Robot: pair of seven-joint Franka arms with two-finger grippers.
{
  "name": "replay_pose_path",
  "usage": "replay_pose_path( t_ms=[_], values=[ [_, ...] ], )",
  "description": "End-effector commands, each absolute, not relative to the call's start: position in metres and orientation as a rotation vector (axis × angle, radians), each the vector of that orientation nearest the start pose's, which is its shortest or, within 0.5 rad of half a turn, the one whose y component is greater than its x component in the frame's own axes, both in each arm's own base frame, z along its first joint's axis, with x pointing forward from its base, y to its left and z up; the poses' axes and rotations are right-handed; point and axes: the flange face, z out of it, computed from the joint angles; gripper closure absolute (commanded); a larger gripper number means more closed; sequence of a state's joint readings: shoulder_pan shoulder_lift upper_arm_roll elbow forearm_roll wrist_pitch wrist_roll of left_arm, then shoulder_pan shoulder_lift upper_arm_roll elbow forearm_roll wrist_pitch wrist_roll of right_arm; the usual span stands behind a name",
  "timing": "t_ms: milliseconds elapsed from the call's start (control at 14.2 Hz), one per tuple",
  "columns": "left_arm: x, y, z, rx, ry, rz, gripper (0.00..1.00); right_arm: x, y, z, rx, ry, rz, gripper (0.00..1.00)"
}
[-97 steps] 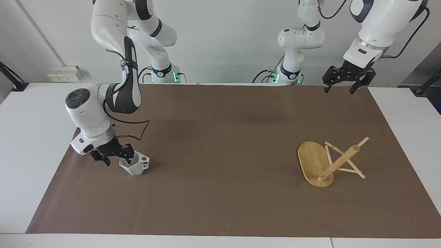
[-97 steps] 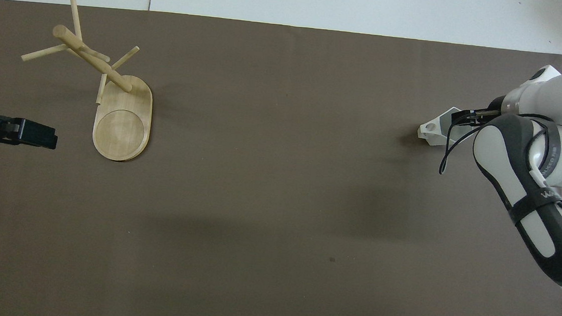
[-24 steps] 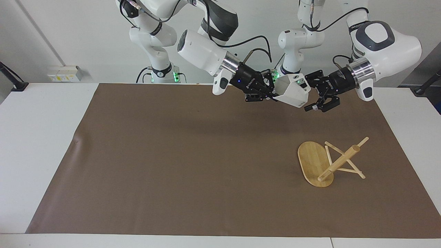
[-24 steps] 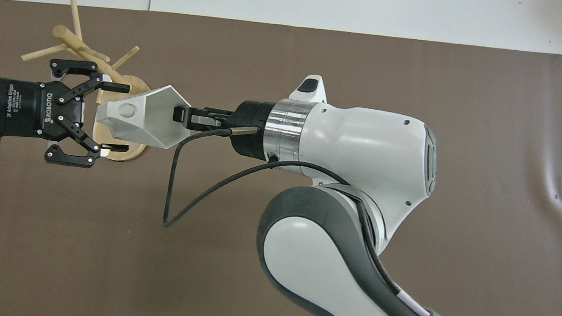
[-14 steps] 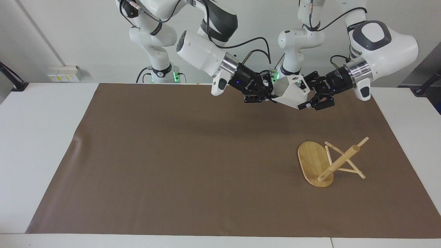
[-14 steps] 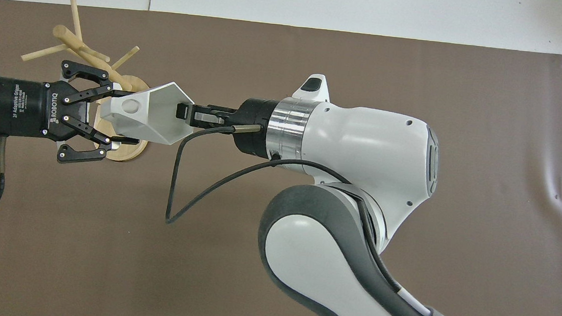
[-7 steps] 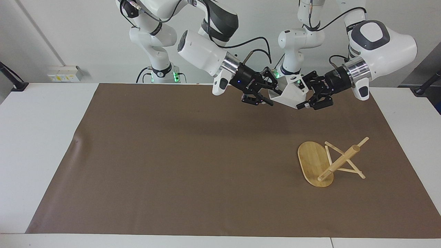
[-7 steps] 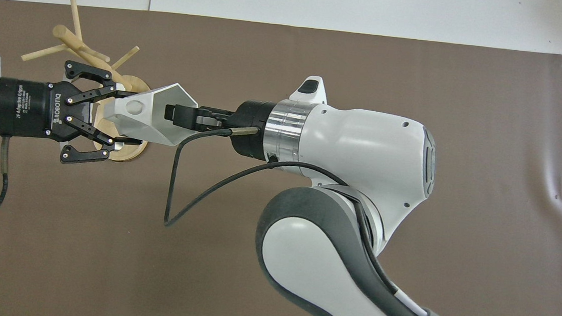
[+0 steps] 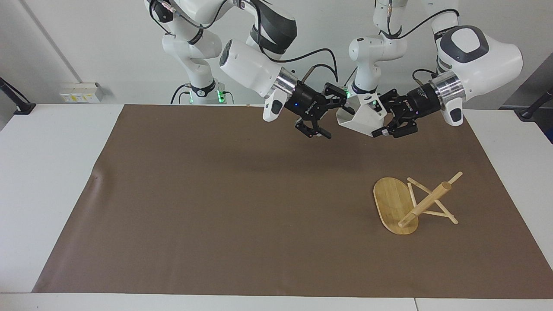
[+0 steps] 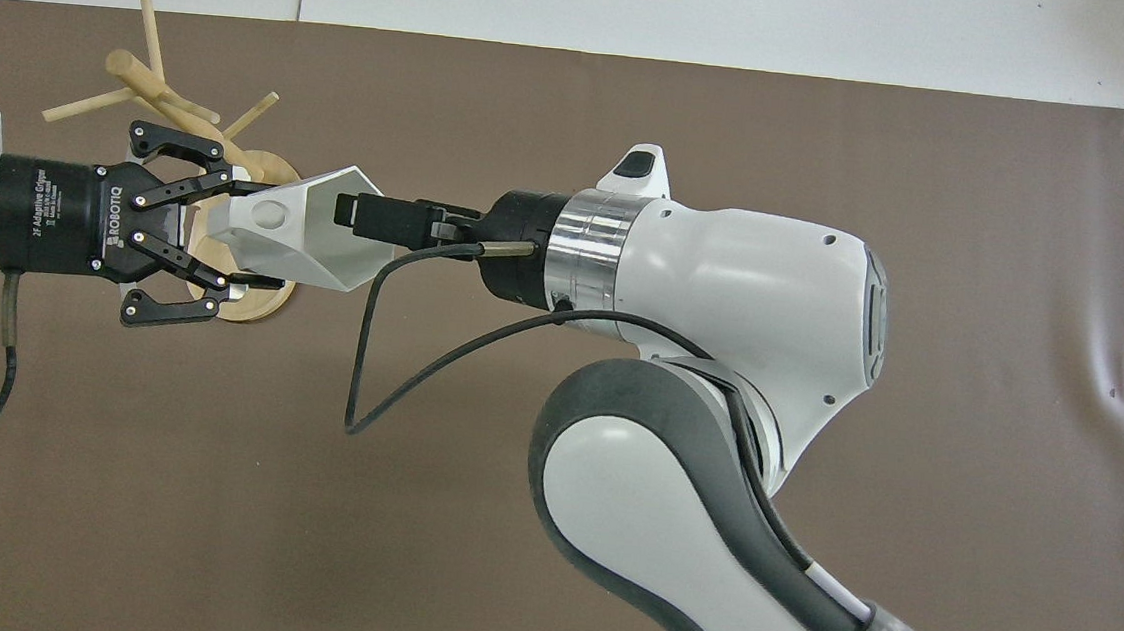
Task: Hang cup on rack
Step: 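Lift the cup with the left gripper while the right gripper withdraws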
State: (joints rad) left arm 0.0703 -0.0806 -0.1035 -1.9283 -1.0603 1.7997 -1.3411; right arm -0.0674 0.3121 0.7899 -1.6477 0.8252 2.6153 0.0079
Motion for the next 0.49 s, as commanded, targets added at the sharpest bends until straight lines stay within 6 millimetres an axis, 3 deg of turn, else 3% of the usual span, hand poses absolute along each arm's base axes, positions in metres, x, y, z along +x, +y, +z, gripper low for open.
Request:
replay_pose_path(
  t_ms=[0, 141, 423],
  values=[
    [0.536, -0.094, 0.561, 1.564, 1.609, -0.812, 1.00, 0.575, 0.350, 0.556, -2.134, 0.042, -0.391, 0.00],
    [0.536, -0.093, 0.560, 1.564, 1.612, -0.812, 1.00, 0.594, 0.304, 0.563, -2.224, 0.023, -0.386, 0.00],
    [0.537, -0.091, 0.556, 1.557, 1.641, -0.784, 1.00, 0.617, 0.210, 0.589, -2.602, -0.041, -0.262, 0.00]
  ],
)
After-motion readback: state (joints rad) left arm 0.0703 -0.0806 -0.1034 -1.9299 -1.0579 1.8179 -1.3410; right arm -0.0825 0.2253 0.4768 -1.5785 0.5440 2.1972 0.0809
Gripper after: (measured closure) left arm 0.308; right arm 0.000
